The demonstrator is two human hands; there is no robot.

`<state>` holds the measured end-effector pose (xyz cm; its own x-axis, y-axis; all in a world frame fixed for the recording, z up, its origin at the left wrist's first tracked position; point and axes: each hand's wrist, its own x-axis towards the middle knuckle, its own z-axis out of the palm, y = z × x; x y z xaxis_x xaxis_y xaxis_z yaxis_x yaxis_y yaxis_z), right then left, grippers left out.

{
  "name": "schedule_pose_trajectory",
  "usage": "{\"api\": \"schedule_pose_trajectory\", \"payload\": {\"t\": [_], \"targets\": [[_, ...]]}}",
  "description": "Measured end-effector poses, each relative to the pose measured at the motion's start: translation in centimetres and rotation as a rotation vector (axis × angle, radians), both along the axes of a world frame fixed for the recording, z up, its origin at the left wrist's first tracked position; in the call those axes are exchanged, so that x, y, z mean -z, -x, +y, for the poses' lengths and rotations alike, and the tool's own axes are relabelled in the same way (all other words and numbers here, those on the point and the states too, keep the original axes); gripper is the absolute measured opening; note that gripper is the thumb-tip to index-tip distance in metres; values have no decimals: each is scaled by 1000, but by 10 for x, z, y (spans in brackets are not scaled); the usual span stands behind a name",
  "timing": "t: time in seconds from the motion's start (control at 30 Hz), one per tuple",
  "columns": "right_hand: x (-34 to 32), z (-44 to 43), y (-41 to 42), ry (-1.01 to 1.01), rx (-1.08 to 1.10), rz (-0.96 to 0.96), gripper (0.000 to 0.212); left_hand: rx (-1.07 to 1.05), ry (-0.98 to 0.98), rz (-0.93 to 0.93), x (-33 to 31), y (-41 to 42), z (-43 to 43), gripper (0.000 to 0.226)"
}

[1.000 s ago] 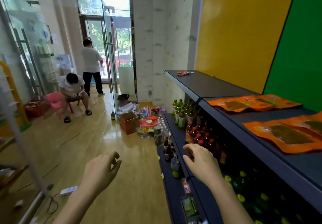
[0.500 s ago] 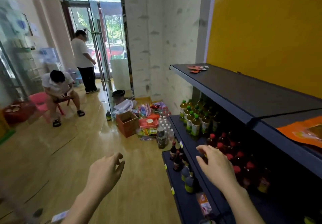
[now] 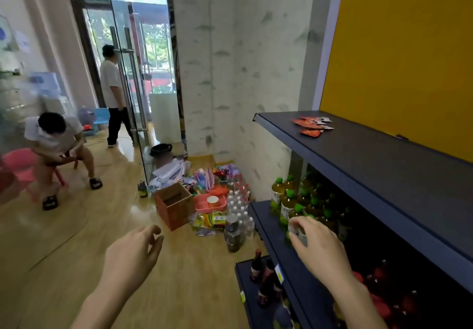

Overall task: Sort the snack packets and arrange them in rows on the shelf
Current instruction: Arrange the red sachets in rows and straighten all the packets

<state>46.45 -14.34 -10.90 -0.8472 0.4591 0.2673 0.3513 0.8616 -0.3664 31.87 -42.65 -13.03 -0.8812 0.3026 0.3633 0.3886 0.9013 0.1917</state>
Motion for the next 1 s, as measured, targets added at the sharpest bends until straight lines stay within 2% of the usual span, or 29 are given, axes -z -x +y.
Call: {"api": "schedule_pose_trajectory", "payload": {"t": [0.13,0.3,0.43,0.63,0.8,1.0], "targets": [[-5,13,51,-26,9,-9,28,59,-10,-34,4,61,23,19],[-27,27,123,-49,100,104,25,221,-7,31,-7,165,66,16],[-57,42,176,-66,221,203,24,418,-6,116,-30,253,114,13],[-99,88,236,-91,493,248,25,697,-35,207,-75,334,207,25],[-113,148,260,-25,775,140,32,853,-134,153,-94,355,295,24],[-119,210,286,86,984,-131,65,999,-203,148,-111,353,410,30]]}}
